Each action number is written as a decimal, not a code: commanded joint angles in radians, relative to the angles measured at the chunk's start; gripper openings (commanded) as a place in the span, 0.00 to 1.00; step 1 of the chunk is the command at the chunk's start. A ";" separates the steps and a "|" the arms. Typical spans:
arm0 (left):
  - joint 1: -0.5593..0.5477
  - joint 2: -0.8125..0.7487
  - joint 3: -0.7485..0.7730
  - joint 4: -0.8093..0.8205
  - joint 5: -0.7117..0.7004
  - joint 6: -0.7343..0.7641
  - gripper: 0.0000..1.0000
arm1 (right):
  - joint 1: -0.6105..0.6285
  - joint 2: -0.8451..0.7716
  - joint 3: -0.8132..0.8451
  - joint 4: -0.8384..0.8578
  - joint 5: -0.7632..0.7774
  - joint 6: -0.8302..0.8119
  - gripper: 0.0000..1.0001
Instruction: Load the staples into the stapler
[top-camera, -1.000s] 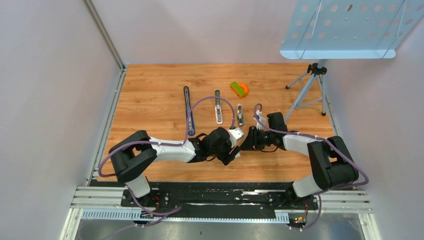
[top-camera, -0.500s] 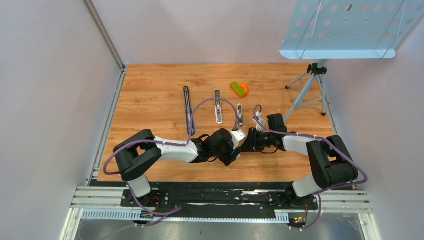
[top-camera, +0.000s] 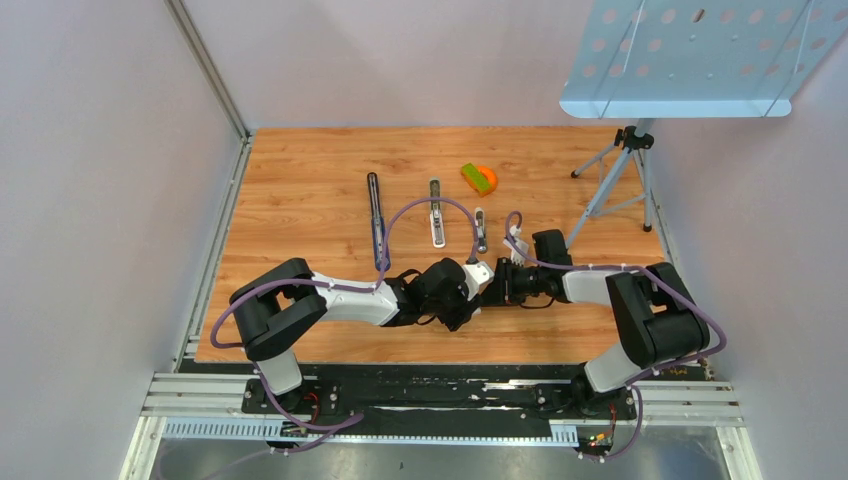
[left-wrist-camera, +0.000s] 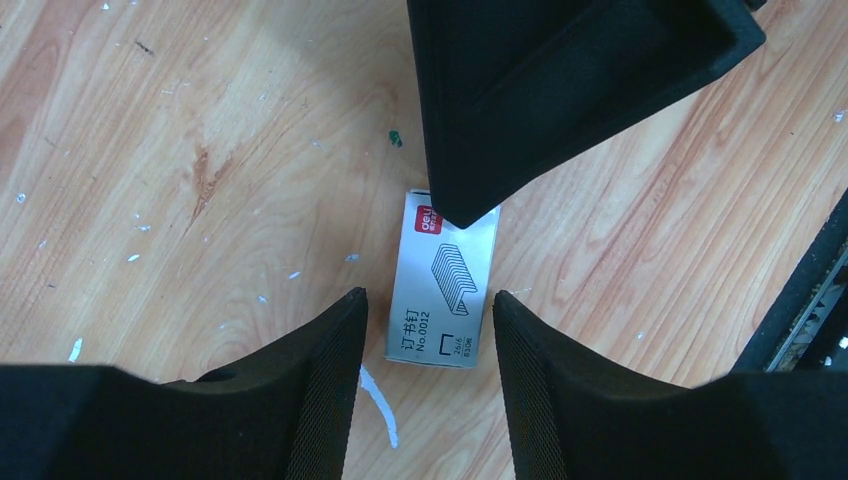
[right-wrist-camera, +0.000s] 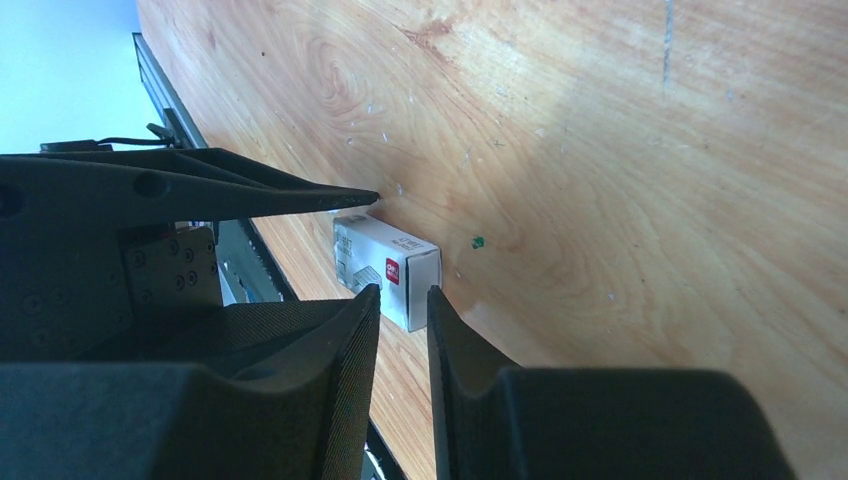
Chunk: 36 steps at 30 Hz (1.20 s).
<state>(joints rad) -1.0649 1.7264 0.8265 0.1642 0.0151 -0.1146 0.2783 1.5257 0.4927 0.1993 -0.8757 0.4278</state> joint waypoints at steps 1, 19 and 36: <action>-0.011 0.025 0.022 0.023 0.004 0.013 0.52 | -0.018 0.024 -0.019 0.044 -0.047 0.014 0.27; -0.011 0.046 0.009 0.045 0.008 0.015 0.46 | -0.017 0.100 -0.062 0.221 -0.139 0.083 0.25; -0.011 0.000 -0.032 0.015 -0.045 0.041 0.54 | -0.019 0.083 -0.062 0.201 -0.119 0.079 0.32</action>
<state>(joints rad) -1.0691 1.7439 0.8238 0.2111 0.0116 -0.0883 0.2783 1.6245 0.4397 0.4183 -0.9874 0.5205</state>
